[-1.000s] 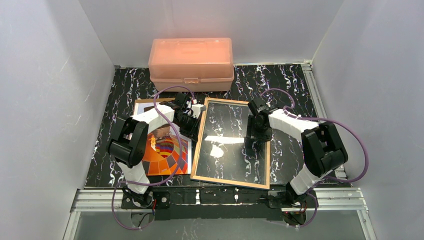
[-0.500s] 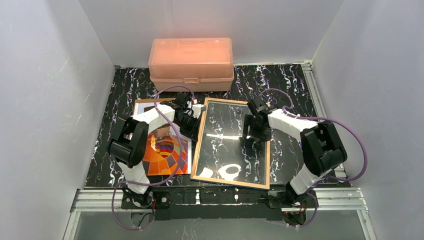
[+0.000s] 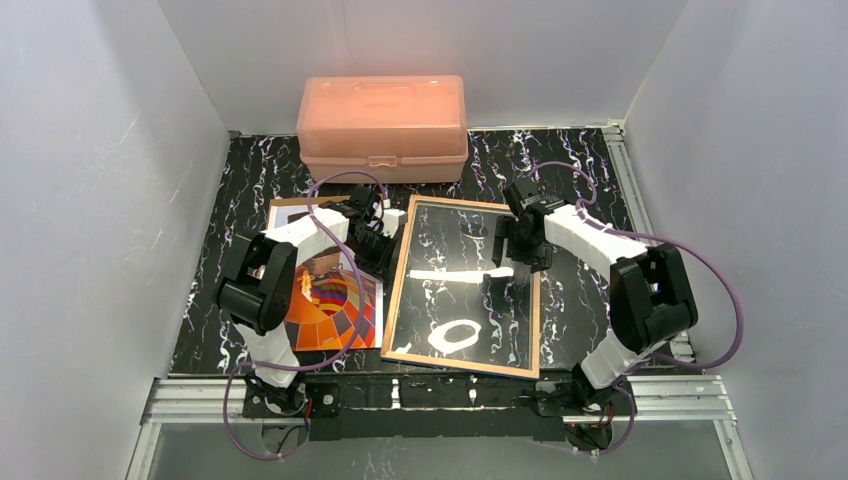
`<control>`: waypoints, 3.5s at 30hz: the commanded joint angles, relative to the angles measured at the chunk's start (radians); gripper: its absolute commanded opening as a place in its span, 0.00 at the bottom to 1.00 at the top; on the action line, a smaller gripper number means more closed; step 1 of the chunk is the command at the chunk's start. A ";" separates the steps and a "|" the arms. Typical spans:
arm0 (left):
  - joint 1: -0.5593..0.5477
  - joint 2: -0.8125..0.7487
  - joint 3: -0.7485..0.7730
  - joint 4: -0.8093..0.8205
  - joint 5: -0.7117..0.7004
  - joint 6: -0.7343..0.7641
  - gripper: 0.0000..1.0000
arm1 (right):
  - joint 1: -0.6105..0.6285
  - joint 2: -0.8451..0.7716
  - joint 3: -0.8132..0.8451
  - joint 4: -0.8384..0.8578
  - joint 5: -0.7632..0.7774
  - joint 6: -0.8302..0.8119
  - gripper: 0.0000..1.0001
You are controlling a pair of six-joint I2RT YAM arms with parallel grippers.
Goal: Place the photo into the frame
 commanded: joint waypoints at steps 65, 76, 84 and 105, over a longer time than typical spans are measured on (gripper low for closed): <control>0.063 -0.068 -0.109 -0.026 0.107 0.094 0.04 | -0.040 -0.116 -0.144 0.046 -0.019 0.018 0.98; 0.023 0.008 -0.087 0.031 0.098 0.053 0.02 | -0.174 -0.003 -0.145 0.194 -0.264 -0.002 0.97; 0.020 0.003 -0.064 0.033 0.039 0.058 0.01 | -0.202 0.037 -0.122 0.262 -0.360 0.028 0.96; 0.532 -0.237 0.113 -0.457 0.091 0.333 0.07 | 0.471 0.151 0.316 0.160 0.041 0.100 0.94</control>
